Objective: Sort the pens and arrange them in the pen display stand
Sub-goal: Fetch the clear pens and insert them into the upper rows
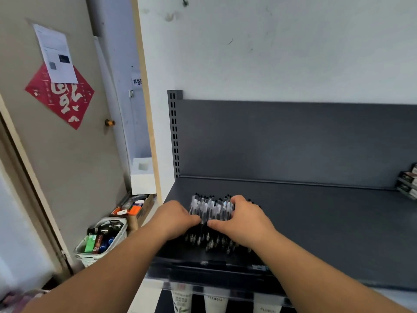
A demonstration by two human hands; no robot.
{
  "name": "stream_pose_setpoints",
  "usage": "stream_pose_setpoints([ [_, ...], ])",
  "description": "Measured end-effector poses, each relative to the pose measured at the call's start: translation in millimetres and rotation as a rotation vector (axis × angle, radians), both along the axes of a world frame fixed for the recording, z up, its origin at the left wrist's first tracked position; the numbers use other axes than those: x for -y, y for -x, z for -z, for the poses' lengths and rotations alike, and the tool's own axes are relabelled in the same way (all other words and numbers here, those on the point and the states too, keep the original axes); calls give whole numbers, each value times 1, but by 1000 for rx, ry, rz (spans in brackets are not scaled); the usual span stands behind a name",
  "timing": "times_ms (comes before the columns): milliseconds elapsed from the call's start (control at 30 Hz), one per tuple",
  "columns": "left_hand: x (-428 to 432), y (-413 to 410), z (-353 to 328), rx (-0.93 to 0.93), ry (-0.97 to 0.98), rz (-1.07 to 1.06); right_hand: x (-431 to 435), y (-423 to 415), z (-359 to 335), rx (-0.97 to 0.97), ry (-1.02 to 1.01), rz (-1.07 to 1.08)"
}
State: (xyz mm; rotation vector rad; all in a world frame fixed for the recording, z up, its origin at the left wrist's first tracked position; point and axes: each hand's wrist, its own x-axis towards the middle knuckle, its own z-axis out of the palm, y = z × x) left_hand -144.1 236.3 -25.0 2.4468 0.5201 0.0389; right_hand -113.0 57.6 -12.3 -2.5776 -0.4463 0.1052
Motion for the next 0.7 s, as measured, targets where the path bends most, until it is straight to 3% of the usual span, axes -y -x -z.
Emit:
stream_pose_setpoints([
  [200,4,-5,-2,-23,37,27,-10,0,-3,-12,109,34],
  [367,1,-4,1,-5,79,10,-12,-3,-2,-74,19,83],
  [700,7,4,-9,71,-55,90,-6,-13,4,-46,-161,68],
])
